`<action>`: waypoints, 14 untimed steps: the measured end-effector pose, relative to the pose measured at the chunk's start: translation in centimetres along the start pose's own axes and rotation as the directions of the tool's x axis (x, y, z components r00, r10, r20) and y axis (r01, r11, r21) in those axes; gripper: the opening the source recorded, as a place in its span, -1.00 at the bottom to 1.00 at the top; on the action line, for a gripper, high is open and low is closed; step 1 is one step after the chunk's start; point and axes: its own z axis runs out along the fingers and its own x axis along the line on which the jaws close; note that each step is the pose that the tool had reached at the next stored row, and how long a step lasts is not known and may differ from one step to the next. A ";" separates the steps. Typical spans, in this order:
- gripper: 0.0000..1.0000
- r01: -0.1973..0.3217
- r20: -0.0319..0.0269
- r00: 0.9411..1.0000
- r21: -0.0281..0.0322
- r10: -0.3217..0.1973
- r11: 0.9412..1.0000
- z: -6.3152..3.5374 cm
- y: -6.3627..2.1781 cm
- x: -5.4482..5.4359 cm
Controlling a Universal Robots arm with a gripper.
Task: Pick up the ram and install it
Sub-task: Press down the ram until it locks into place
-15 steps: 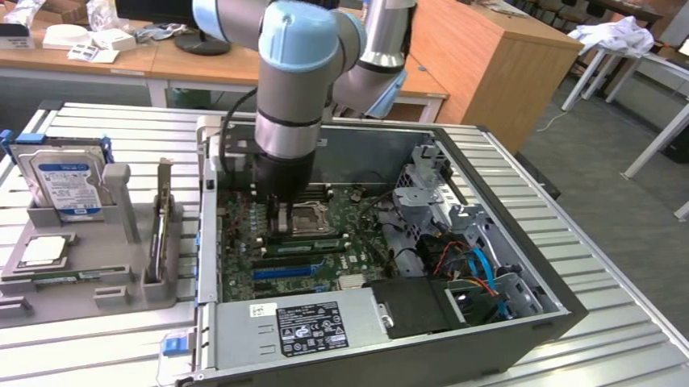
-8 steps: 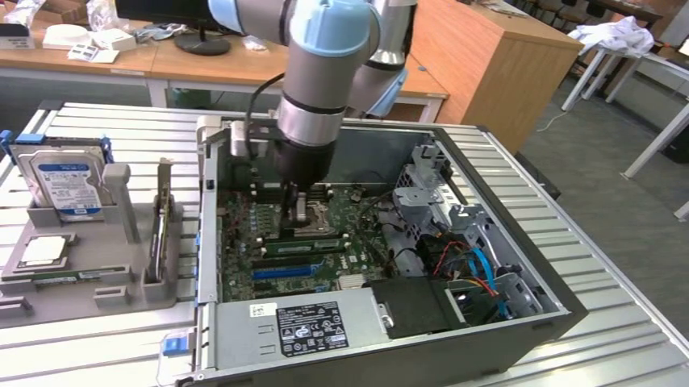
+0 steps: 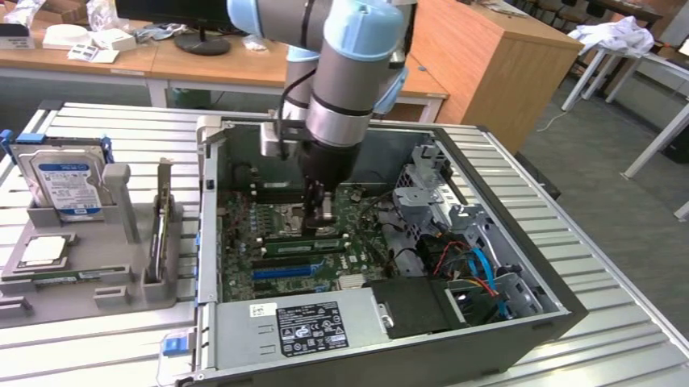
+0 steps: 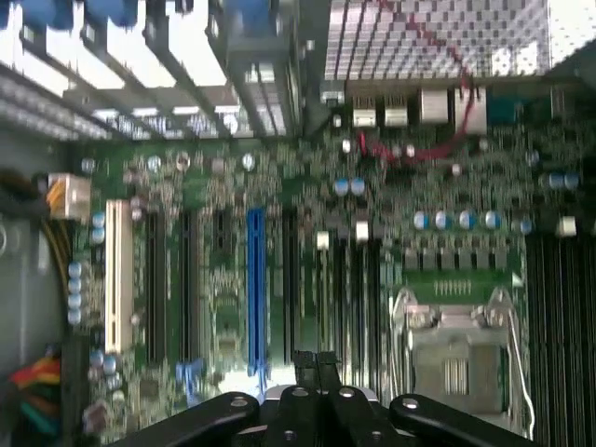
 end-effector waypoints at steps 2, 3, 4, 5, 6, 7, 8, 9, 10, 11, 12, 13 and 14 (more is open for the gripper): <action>-0.79 0.001 0.000 1.000 0.000 -0.001 1.000 -0.05 -0.83 0.0; -0.79 0.002 0.000 1.000 0.000 -0.002 1.000 -0.07 -1.24 0.0; -0.79 0.002 0.000 1.000 0.000 -0.002 1.000 -0.09 -1.65 0.0; -0.79 0.003 0.000 1.000 0.000 -0.003 1.000 -0.12 -2.06 -0.1; -0.79 0.003 0.000 1.000 0.000 -0.003 1.000 -0.14 -2.47 -0.1; -0.79 0.004 0.000 1.000 0.000 -0.004 1.000 -0.17 -2.92 -0.1; -0.79 0.005 0.000 1.000 0.000 -0.005 1.000 -0.19 -3.33 -0.1; -0.79 0.005 0.000 1.000 0.000 -0.005 1.000 -0.21 -3.74 -0.1; -0.79 0.005 0.000 1.000 0.000 -0.005 1.000 -0.23 -4.15 -0.1; -0.79 0.006 0.000 1.000 0.000 -0.006 1.000 -0.26 -4.57 -0.1; -0.79 0.006 0.000 1.000 0.000 -0.006 1.000 -0.28 -5.01 -0.1; -0.79 0.007 0.000 1.000 0.000 -0.007 1.000 -0.30 -5.42 -0.2; -0.79 0.007 0.000 1.000 0.000 -0.007 1.000 -0.32 -5.84 -0.2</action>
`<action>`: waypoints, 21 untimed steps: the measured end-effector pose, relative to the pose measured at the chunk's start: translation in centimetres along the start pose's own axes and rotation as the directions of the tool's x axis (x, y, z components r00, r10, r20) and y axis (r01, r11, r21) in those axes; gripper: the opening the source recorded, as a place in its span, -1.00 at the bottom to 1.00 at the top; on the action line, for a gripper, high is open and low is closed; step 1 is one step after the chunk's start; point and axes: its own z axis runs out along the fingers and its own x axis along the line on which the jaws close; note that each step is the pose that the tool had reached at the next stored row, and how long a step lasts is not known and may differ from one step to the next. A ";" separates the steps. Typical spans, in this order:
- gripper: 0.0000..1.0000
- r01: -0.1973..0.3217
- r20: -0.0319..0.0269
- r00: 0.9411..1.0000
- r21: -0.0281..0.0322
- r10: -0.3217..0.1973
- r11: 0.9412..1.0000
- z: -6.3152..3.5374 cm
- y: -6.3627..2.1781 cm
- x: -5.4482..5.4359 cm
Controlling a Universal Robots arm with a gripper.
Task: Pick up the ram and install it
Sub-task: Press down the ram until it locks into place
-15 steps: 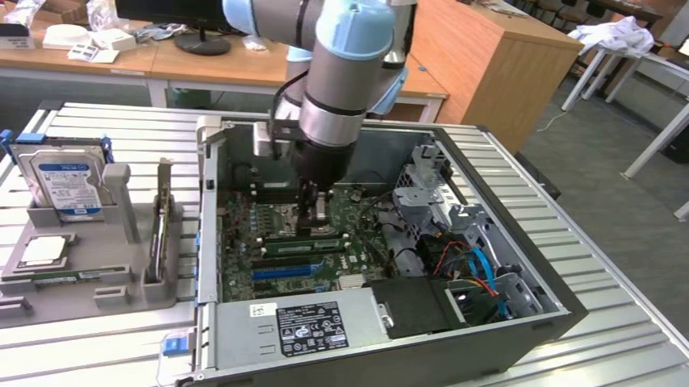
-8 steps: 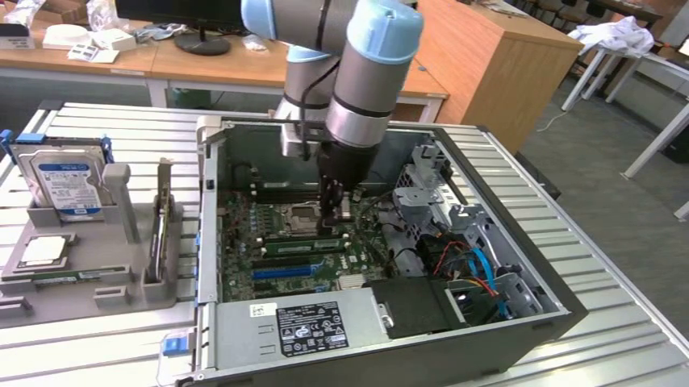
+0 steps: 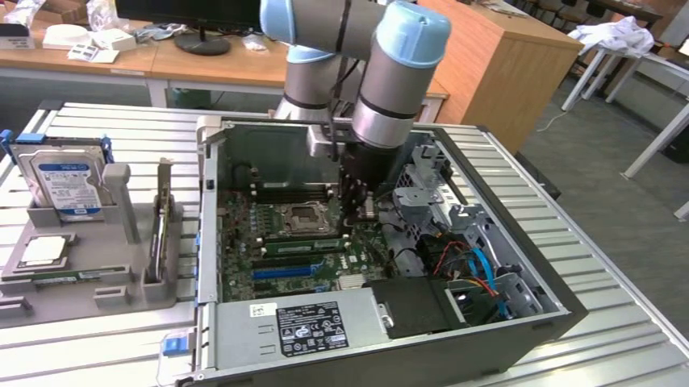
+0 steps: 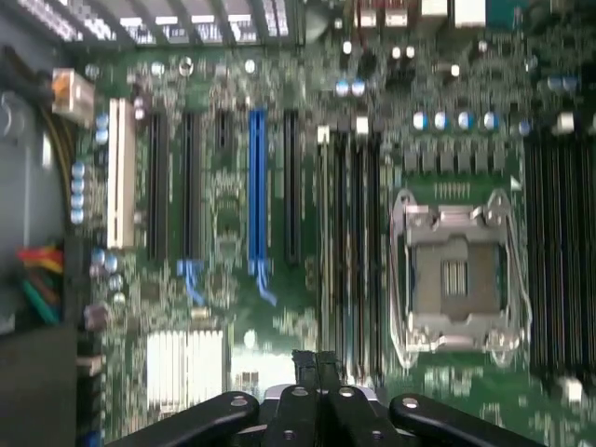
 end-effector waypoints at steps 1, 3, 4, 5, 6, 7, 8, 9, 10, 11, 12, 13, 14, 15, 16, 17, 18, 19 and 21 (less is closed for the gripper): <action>-0.79 0.000 0.000 1.000 0.000 0.000 1.000 -0.02 -0.41 0.0; -0.79 0.001 0.000 1.000 -0.001 -0.001 1.000 -0.10 -1.75 0.0; -0.79 0.002 0.000 1.000 -0.005 -0.002 1.000 -1.15 -1.92 0.0; -0.79 0.002 0.000 1.000 -0.005 -0.002 1.000 -1.59 -1.92 0.0; -0.79 0.002 0.000 1.000 -0.005 -0.002 1.000 -2.08 -1.90 0.0; -0.79 0.001 0.000 1.000 -0.005 -0.001 1.000 -2.57 -1.87 0.1; -0.79 0.001 0.000 1.000 -0.005 -0.001 1.000 -3.02 -1.85 0.1; -0.79 0.001 0.000 1.000 -0.005 -0.001 1.000 -3.51 -1.83 0.1; -0.79 0.001 -0.001 1.000 -0.005 -0.001 1.000 -3.96 -1.80 0.1; -0.79 0.001 -0.001 1.000 -0.005 -0.001 1.000 -4.64 -1.77 0.1; -0.79 0.001 -0.002 1.000 -0.005 -0.001 1.000 -5.65 -1.71 0.2; -0.79 0.001 -0.002 1.000 -0.005 -0.001 1.000 -6.10 -1.69 0.2; -0.79 0.001 -0.002 1.000 -0.005 -0.001 1.000 -6.54 -1.66 0.2; -0.79 0.001 -0.003 1.000 -0.005 -0.001 1.000 -6.99 -1.64 0.2; -0.79 0.001 -0.003 1.000 -0.005 -0.001 1.000 -7.44 -1.61 0.2; -0.79 0.001 -0.003 1.000 -0.005 -0.001 1.000 -7.89 -1.59 0.3; -0.79 0.001 -0.004 1.000 -0.005 -0.001 1.000 -8.37 -1.56 0.3; -0.79 0.001 -0.004 1.000 -0.005 -0.001 1.000 -8.83 -1.54 0.3; -0.79 0.001 -0.004 1.000 -0.005 -0.001 1.000 -9.71 -1.49 0.3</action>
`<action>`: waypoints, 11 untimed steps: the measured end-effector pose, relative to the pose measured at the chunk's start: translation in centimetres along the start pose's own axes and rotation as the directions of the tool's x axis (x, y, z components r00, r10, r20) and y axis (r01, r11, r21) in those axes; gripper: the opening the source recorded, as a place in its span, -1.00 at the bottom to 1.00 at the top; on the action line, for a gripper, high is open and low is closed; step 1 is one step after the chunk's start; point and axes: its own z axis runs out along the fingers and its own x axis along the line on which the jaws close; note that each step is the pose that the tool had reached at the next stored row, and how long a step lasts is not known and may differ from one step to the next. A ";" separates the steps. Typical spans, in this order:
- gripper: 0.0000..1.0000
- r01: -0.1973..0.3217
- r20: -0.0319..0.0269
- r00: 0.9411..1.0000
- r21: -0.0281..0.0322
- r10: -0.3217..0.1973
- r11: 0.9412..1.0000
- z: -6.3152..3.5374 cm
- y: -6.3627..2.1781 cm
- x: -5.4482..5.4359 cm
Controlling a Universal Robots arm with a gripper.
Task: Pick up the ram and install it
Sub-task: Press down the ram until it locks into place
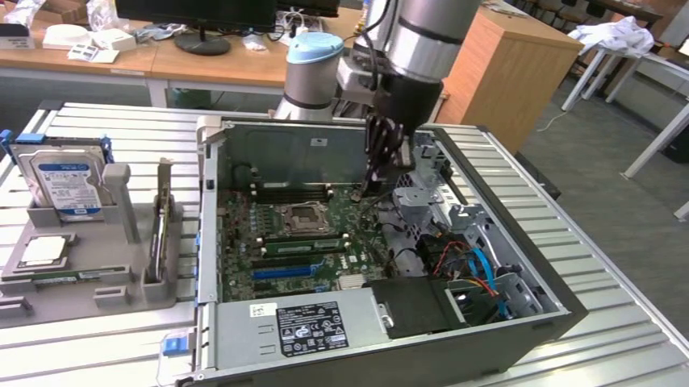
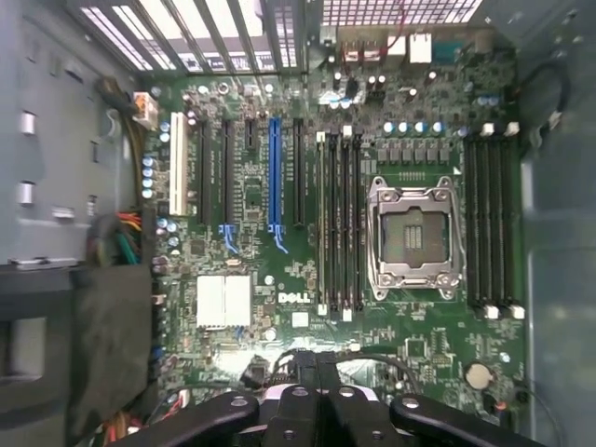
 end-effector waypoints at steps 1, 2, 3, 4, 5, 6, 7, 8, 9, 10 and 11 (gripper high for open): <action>-0.79 0.000 0.000 1.000 0.000 0.000 1.000 -0.43 0.03 0.0; -0.79 0.000 -0.001 1.000 0.000 0.000 1.000 -0.79 0.05 0.0; -0.79 0.000 -0.001 1.000 0.000 0.000 1.000 -0.79 0.05 0.0; -0.79 0.000 -0.001 1.000 0.000 0.000 1.000 -0.79 0.05 0.0; -0.79 0.000 -0.001 1.000 0.000 0.000 1.000 -0.79 0.05 0.0; -0.79 0.000 -0.001 1.000 0.000 0.000 1.000 -0.79 0.05 0.0; -0.79 0.000 -0.001 1.000 0.000 0.000 1.000 -0.79 0.05 0.0; -0.79 0.000 -0.001 1.000 0.000 0.000 1.000 -0.80 0.05 0.0; -0.79 0.000 -0.001 1.000 0.000 0.000 1.000 -0.80 0.05 0.0; -0.79 0.000 -0.001 1.000 0.000 0.000 1.000 -0.80 0.05 0.0; -0.79 0.000 -0.001 1.000 0.000 0.000 1.000 -0.80 0.05 0.0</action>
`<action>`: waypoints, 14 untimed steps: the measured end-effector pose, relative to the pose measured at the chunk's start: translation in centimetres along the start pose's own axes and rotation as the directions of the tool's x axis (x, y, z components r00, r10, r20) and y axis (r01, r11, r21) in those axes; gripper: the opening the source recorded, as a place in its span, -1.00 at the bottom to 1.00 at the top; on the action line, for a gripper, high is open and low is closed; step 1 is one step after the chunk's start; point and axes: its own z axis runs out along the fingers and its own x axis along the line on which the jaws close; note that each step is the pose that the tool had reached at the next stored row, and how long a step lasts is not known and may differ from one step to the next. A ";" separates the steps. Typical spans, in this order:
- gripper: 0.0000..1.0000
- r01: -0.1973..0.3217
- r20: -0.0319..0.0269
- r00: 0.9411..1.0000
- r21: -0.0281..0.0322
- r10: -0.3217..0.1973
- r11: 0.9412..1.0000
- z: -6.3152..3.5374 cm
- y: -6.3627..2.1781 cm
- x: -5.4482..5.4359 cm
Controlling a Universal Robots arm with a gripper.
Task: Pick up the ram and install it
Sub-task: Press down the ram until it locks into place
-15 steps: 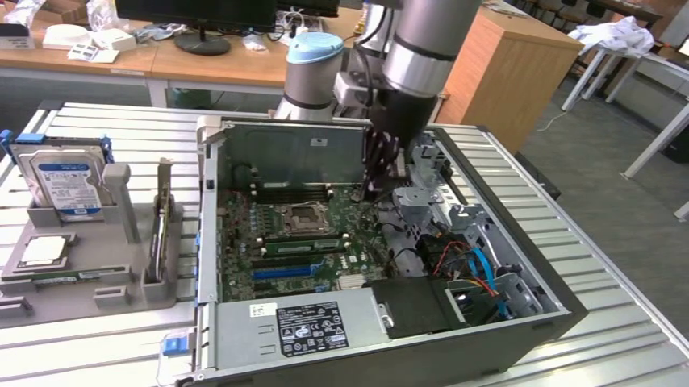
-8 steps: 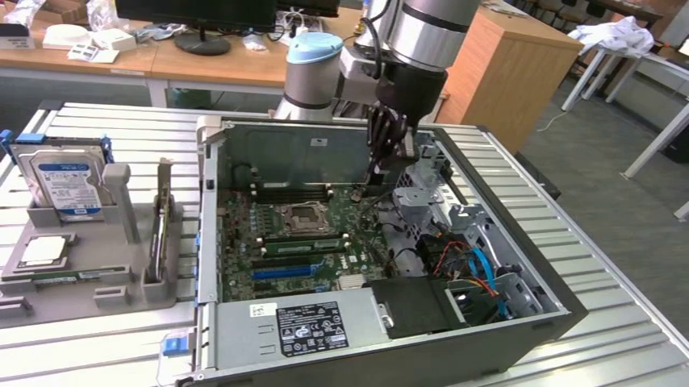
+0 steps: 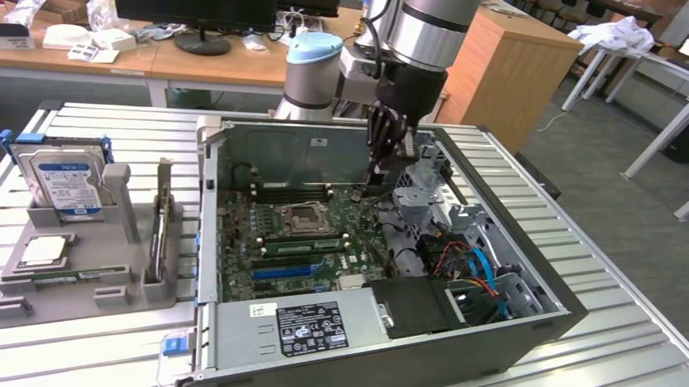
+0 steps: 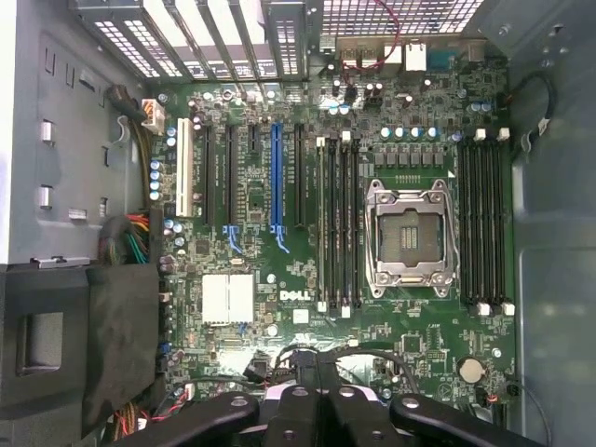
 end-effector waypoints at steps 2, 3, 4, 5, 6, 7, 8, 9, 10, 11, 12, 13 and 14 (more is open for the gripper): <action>-0.79 0.000 0.000 1.000 0.000 0.000 1.000 0.00 0.00 0.0; -0.79 0.000 0.000 1.000 0.000 0.000 1.000 0.00 0.00 0.0; -0.79 0.000 0.000 1.000 0.000 0.000 1.000 0.00 0.00 0.0; -0.79 0.000 0.000 1.000 0.000 0.000 1.000 0.00 0.00 0.0; -0.79 0.000 0.000 1.000 0.000 0.000 1.000 0.00 0.00 0.0; -0.79 0.000 0.000 1.000 0.000 0.000 1.000 0.00 0.00 0.0; -0.79 0.000 0.000 1.000 0.000 0.000 1.000 0.00 0.00 0.0; -0.79 0.000 0.000 1.000 0.000 0.000 1.000 0.00 0.00 0.0; -0.79 0.000 0.000 1.000 0.000 0.000 1.000 0.00 0.00 0.0; -0.79 0.000 0.000 1.000 0.000 0.000 1.000 0.00 0.00 0.0; -0.79 0.000 0.000 1.000 0.000 0.000 1.000 0.00 0.00 0.0; -0.79 0.000 0.000 1.000 0.000 0.000 1.000 0.00 0.00 0.0; -0.79 0.000 0.000 1.000 0.000 0.000 1.000 0.00 0.00 0.0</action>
